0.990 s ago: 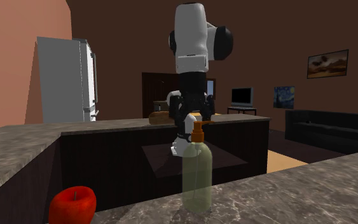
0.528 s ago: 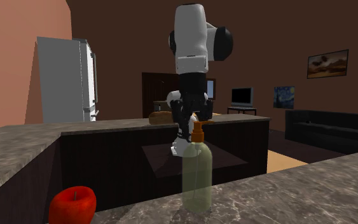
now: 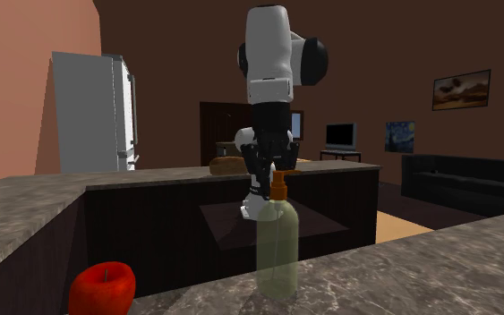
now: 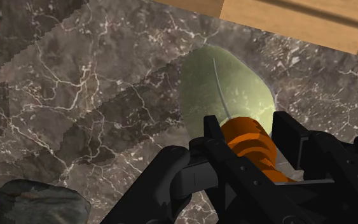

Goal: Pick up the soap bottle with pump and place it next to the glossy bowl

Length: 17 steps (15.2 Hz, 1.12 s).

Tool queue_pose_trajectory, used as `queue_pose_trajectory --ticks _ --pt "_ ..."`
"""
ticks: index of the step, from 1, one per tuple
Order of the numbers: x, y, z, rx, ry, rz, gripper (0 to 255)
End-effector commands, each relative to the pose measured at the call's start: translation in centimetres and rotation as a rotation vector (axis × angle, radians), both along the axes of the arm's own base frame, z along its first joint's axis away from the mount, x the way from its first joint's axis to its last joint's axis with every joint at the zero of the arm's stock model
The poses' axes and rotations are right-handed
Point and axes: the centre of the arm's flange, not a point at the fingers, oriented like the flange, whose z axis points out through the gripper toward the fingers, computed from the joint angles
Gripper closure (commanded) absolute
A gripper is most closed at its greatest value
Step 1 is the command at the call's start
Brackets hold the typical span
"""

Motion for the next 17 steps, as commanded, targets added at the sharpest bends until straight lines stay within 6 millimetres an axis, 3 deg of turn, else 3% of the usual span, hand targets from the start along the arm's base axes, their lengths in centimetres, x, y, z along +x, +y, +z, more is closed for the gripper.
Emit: queue_pose_trajectory --ticks 1,17 --pt "0.0 0.0 0.0 0.000 0.000 0.000 255" --pt "0.0 0.0 8.4 0.000 0.000 0.000 255"
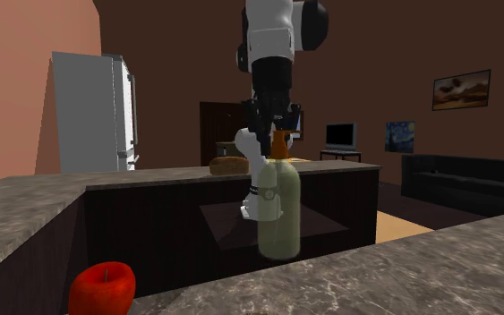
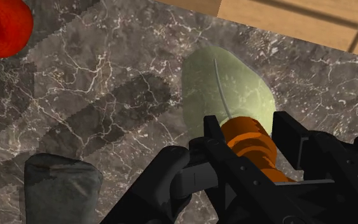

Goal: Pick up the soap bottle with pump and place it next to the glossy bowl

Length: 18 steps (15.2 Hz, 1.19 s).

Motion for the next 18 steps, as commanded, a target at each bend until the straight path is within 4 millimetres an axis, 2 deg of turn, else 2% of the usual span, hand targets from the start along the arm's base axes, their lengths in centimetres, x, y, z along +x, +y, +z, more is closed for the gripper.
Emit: queue_pose_trajectory --ticks 1,18 --pt "-0.2 0.0 1.1 0.000 0.000 0.000 255" --pt "-0.2 0.0 10.1 0.000 0.000 0.000 255"
